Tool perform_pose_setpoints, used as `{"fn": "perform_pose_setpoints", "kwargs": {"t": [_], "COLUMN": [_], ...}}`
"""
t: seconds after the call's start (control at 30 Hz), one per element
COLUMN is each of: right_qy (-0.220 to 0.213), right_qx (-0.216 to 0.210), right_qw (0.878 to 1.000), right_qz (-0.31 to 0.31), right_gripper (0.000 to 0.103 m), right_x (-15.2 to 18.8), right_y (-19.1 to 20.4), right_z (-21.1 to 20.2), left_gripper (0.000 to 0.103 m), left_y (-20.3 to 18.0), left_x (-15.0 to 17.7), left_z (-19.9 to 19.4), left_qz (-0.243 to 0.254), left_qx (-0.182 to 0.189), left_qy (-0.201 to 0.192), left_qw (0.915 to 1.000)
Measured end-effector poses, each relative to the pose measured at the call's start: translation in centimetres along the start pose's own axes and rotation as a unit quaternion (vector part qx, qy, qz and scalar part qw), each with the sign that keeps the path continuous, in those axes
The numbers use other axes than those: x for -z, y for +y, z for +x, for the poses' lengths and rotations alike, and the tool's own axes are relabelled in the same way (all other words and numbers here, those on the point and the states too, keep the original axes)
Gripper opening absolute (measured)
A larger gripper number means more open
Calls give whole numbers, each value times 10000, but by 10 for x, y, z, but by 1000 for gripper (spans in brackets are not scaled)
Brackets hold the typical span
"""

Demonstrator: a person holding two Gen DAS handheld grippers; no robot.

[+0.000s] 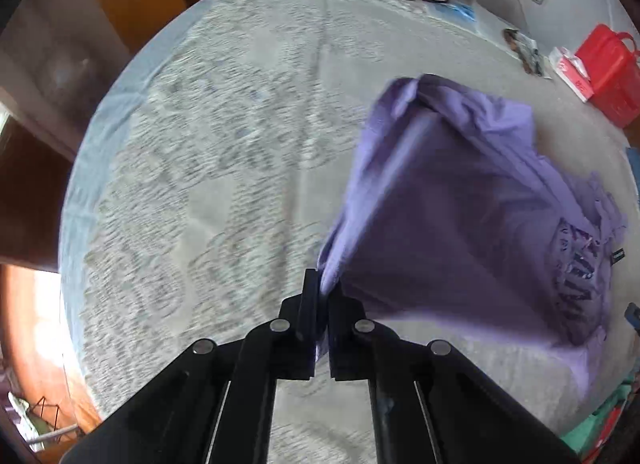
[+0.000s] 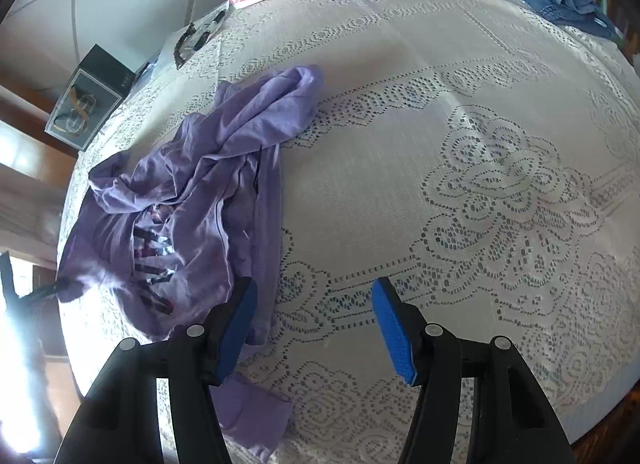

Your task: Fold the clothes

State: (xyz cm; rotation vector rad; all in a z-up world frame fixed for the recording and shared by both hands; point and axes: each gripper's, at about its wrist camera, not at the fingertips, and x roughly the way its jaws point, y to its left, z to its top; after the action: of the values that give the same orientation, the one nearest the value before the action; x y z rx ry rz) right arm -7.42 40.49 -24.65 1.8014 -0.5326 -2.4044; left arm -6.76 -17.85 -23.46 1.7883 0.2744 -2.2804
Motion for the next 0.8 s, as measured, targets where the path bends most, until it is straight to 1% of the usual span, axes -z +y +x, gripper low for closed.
{"fn": "perform_pose_setpoints", "kwargs": {"t": [0.03,0.1,0.17,0.2,0.27,0.3,0.33,0.37,0.4,0.43,0.47,0.53,0.6,0.63,0.7,0.8], "right_qy": [-2,-44,-91,-138,-220,-244,-269,-297,-326,-318,-297,-254,-212,-190,-148,-41], "right_qx": [4,-14,-37,-64,-98,-86,-74,-61,-47,-35,-24,-3,18,29,50,127], "right_qw": [10000,10000,9999,9998,9995,9993,9990,9988,9985,9983,9982,9979,9975,9973,9968,9962], "right_qz": [-18,-65,-112,-137,-226,-283,-340,-394,-446,-486,-523,-596,-669,-705,-778,-858], "right_gripper": [60,60,60,60,63,68,74,78,79,79,79,79,79,79,79,79], "right_x": [-3,-11,-20,-26,-40,-48,-56,-64,-72,-80,-87,-102,-118,-125,-140,-157], "right_y": [1,5,9,13,24,30,36,41,47,52,58,69,79,85,95,107], "right_z": [1,2,2,1,1,2,2,3,4,7,12,21,31,35,45,63], "left_gripper": [4,4,6,7,14,25,43,53,70,75,75,76,75,75,75,75], "left_y": [15,28,24,17,-4,-16,-29,-40,-51,-61,-70,-87,-106,-119,-144,-175], "left_x": [3,2,-5,-11,-28,-37,-48,-61,-74,-88,-102,-129,-152,-160,-172,-174], "left_z": [-1,-2,-9,-14,-24,-28,-31,-32,-33,-34,-33,-24,-6,3,20,39], "left_qz": [-81,-201,-180,-112,142,286,415,515,603,664,721,824,1009,1144,1411,1679], "left_qx": [-40,11,140,246,439,494,534,573,596,582,590,747,1005,1015,1015,1078], "left_qy": [69,185,154,42,-173,-269,-379,-490,-597,-696,-765,-741,-528,-416,-225,-9], "left_qw": [9999,9996,9996,9996,9988,9980,9970,9958,9946,9937,9927,9910,9884,9874,9845,9799]}}
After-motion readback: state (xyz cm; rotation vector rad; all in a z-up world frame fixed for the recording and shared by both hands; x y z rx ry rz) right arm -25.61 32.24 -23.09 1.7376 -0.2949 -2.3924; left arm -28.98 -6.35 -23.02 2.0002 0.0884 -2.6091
